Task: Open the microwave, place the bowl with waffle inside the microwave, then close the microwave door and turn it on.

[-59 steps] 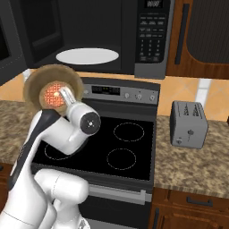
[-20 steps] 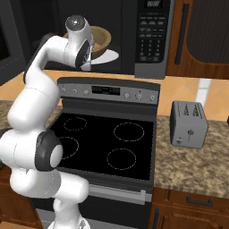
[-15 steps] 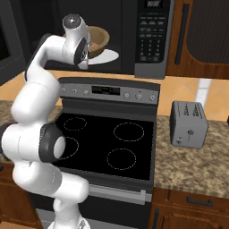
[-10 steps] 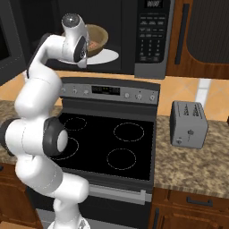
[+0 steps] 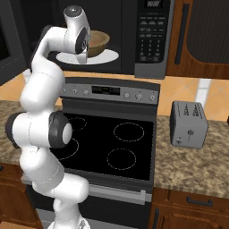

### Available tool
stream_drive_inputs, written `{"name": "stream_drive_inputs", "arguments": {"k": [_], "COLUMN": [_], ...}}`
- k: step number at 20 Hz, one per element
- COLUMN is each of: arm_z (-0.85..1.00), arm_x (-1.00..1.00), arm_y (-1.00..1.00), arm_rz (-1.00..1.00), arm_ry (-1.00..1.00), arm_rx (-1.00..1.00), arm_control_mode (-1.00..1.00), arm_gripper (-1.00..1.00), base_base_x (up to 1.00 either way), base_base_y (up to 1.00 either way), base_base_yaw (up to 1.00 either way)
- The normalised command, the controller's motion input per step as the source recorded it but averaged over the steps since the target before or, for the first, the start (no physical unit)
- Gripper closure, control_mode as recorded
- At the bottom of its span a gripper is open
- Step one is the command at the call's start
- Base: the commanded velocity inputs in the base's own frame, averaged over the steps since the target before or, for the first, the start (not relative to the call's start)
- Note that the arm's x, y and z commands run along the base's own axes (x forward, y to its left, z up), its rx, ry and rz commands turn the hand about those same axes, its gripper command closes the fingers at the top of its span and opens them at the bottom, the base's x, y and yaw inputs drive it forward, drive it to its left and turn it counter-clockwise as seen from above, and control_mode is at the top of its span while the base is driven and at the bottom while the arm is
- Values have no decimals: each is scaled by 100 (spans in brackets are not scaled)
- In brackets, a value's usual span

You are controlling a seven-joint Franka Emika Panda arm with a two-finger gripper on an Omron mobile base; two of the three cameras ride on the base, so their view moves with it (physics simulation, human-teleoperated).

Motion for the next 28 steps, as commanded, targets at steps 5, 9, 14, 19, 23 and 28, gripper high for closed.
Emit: {"name": "stream_drive_inputs", "arguments": {"k": [5, 9, 14, 19, 23, 28], "arm_z": [0, 0, 1, 10, 8, -1], "arm_x": [-35, -44, -84, -95, -86, -100], "arm_y": [0, -2, -5, -3, 0, 0], "arm_rz": [7, 13, 8, 10, 10, 1], "arm_ry": [-45, -29, -11, -21, -22, -5], "arm_rx": [1, 3, 0, 0, 0, 0], "arm_control_mode": [-100, -100, -100, -100, -100, -100], "arm_gripper": [-100, -100, -100, -100, -100, -100], "base_base_x": [0, 0, 0, 0, 0, 0], "base_base_y": [0, 0, 0, 0, 0, 0], "base_base_yaw": [0, 0, 0, 0, 0, 0]}}
